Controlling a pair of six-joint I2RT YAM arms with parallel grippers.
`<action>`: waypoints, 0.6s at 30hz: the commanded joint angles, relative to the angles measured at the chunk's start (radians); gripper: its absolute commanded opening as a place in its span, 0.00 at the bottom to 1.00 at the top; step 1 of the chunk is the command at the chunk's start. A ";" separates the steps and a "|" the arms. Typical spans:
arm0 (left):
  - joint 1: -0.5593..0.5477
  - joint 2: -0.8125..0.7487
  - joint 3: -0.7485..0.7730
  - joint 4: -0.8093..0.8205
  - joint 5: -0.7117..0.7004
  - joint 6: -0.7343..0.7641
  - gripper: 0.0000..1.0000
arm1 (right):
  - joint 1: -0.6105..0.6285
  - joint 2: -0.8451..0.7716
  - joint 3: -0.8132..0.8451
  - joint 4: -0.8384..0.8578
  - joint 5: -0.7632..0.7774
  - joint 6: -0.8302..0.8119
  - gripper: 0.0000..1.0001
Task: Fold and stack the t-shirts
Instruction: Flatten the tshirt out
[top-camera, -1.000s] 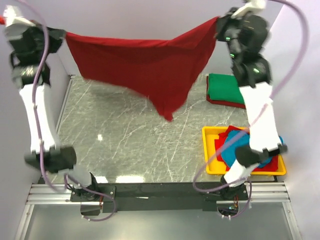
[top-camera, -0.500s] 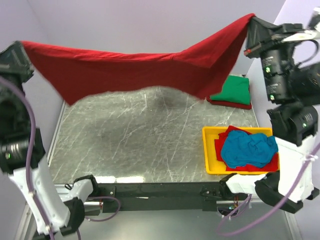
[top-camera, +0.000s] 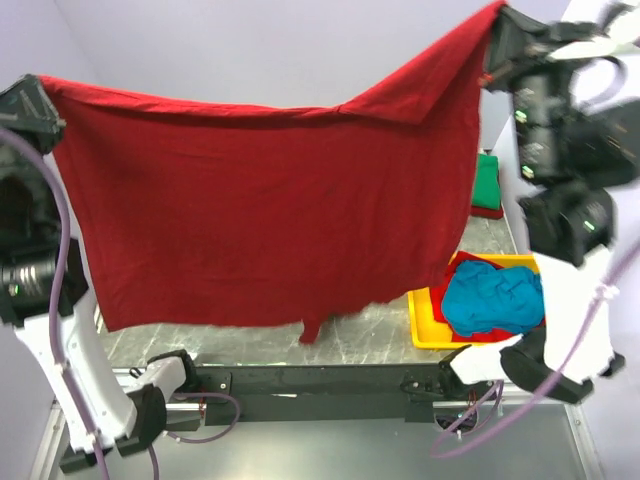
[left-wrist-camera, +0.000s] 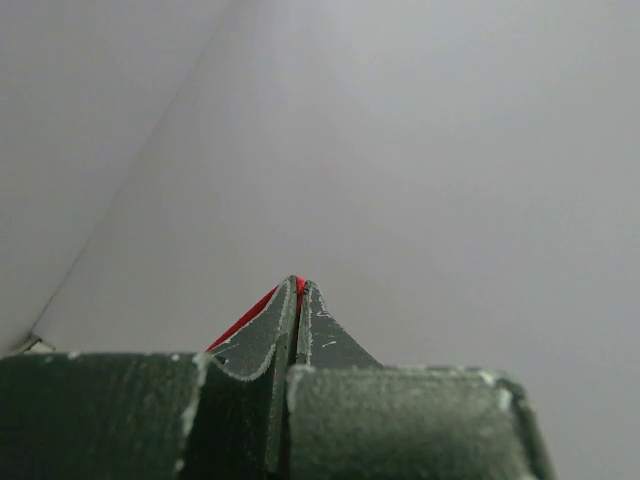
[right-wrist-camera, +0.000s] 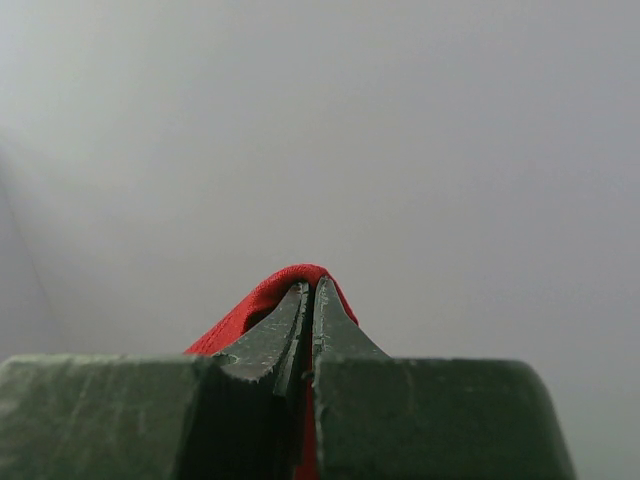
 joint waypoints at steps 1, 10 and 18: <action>0.003 0.066 -0.007 0.036 0.025 -0.015 0.00 | -0.019 0.080 0.016 0.087 0.017 -0.034 0.00; 0.003 0.263 -0.093 0.083 0.105 0.007 0.01 | -0.171 0.319 0.076 0.084 -0.080 0.087 0.00; 0.003 0.300 -0.040 0.105 0.115 -0.007 0.01 | -0.192 0.344 0.119 0.095 -0.086 0.104 0.00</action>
